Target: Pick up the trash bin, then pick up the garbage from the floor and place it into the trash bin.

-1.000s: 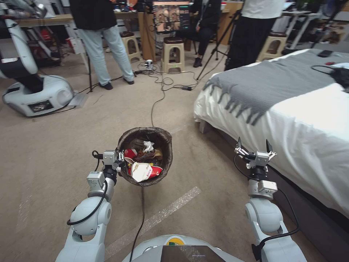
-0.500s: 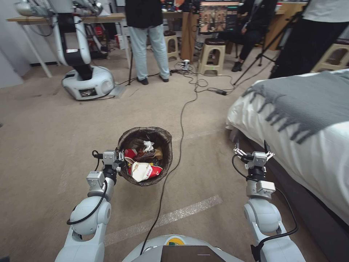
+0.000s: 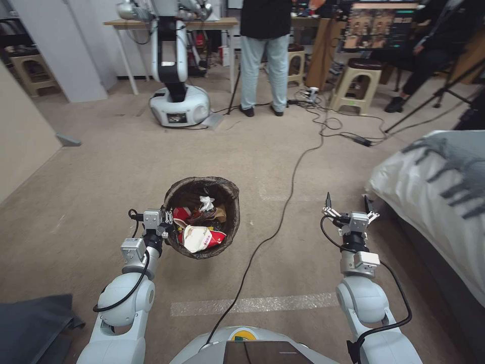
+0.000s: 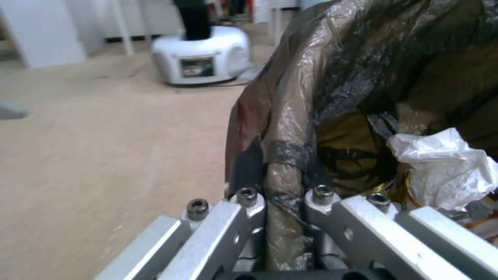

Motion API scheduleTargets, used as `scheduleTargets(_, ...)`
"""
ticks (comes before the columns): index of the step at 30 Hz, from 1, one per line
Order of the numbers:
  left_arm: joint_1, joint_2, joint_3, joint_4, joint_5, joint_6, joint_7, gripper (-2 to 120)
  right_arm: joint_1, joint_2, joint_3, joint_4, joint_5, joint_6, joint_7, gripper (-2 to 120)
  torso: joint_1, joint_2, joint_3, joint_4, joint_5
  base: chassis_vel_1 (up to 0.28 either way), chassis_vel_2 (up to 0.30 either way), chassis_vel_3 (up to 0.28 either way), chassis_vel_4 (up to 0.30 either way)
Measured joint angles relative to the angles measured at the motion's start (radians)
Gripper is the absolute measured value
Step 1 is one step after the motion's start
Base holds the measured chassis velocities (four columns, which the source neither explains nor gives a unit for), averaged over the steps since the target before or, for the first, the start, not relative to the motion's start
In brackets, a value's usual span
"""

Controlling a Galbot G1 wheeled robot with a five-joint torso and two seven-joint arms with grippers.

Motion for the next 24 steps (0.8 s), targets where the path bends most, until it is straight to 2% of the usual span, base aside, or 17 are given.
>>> scheduleTargets(14, -0.002, -0.001, 0.002, 0.011, 0.003, 0.008, 0.004, 2, 0.003, 0.006, -0.001, -0.008, 0.001, 0.004, 0.0, 100, 0.0, 0.0, 0.0, 0.0003, 0.0, 0.117, 0.119, 0.126, 0.122)
scheduleTargets(17, -0.004, 0.008, 0.012, 0.01, 0.012, 0.09, -0.013, 2, 0.002, 0.007, -0.002, -0.008, 0.001, 0.004, 0.0, 100, 0.0, 0.0, 0.0, 0.0003, 0.0, 0.015, 0.025, 0.024, 0.027)
scheduleTargets(18, -0.004, 0.008, 0.012, 0.01, 0.012, 0.09, -0.013, 2, 0.002, 0.007, -0.002, -0.008, 0.001, 0.004, 0.0, 100, 0.0, 0.0, 0.0, 0.0003, 0.0, 0.0, 0.0, 0.0, 0.0)
scheduleTargets(21, -0.016, 0.035, 0.023, -0.007, -0.004, 0.219, -0.029, 2, -0.001, 0.007, -0.001, -0.009, 0.001, 0.006, 0.001, 100, 0.0, 0.0, 0.0, -0.0006, 0.0, 0.0, 0.0, 0.0, 0.0)
scheduleTargets(22, -0.016, 0.035, 0.023, -0.007, -0.004, 0.219, -0.029, 2, -0.001, 0.007, -0.001, -0.009, 0.001, 0.006, 0.001, 100, 0.0, 0.0, 0.0, -0.0006, 0.0, 0.0, 0.0, 0.0, 0.0)
scheduleTargets(23, -0.018, 0.041, 0.024, -0.017, -0.022, 0.261, -0.04, 2, -0.002, 0.007, 0.0, -0.009, 0.001, 0.006, 0.001, 100, 0.0, 0.0, 0.0, -0.0006, -0.0001, 0.0, 0.0, 0.0, 0.0)
scheduleTargets(24, -0.019, 0.052, 0.029, -0.041, -0.066, 0.341, -0.068, 2, -0.002, 0.007, 0.001, -0.01, 0.001, 0.006, 0.001, 100, 0.0, 0.0, 0.0, -0.0003, 0.0, 0.0, 0.0, 0.0, 0.0)
